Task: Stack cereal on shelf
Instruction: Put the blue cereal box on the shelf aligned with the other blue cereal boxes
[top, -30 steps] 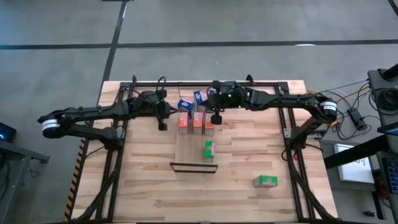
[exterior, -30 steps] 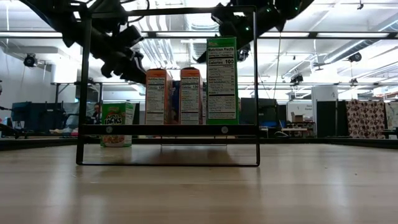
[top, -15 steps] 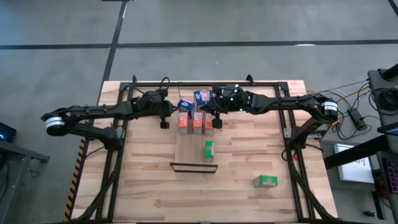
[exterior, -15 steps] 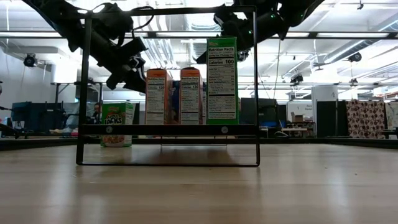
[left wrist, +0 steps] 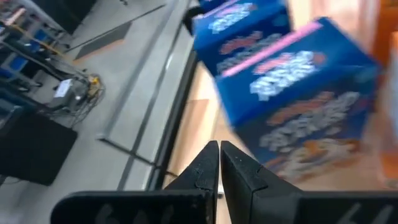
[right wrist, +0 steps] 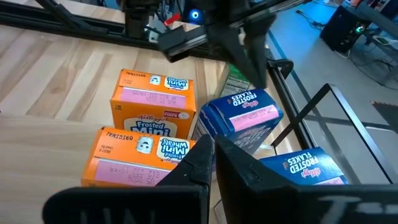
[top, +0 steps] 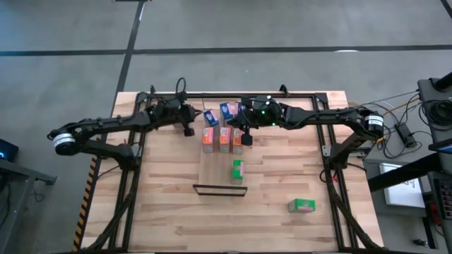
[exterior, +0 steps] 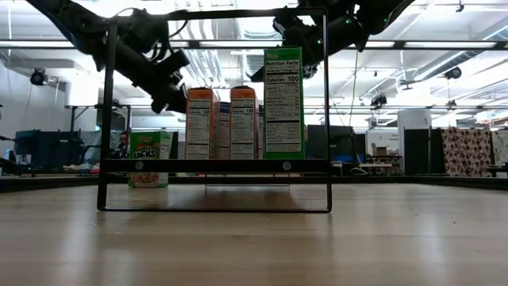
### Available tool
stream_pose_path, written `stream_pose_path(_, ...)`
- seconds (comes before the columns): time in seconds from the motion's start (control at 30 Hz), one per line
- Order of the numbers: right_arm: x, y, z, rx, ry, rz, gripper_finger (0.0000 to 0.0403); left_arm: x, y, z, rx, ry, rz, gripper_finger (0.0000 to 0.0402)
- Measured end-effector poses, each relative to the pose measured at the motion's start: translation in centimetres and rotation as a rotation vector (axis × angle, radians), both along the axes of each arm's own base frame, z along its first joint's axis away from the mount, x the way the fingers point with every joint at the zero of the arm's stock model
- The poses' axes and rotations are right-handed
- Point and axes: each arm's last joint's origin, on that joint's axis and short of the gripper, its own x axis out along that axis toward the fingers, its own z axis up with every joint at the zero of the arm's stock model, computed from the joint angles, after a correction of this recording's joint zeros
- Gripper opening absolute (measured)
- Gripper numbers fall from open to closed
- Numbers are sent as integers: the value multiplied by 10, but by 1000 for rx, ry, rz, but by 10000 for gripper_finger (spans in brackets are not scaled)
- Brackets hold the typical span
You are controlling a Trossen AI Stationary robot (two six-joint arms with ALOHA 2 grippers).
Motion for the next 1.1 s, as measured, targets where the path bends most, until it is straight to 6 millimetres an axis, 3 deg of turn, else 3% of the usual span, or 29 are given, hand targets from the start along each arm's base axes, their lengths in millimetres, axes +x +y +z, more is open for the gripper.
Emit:
stream_pose_path(0.3,0,0,-1,3,12,0,9,-4,5,2,22,-2,14,0)
stream_pose_path(0.7,-1,0,-4,8,33,-3,9,-3,-1,20,2,-158,-142,0)
stream_pose_path(1.1,-1,0,-5,0,36,-3,9,11,7,6,-66,-192,-127,0)
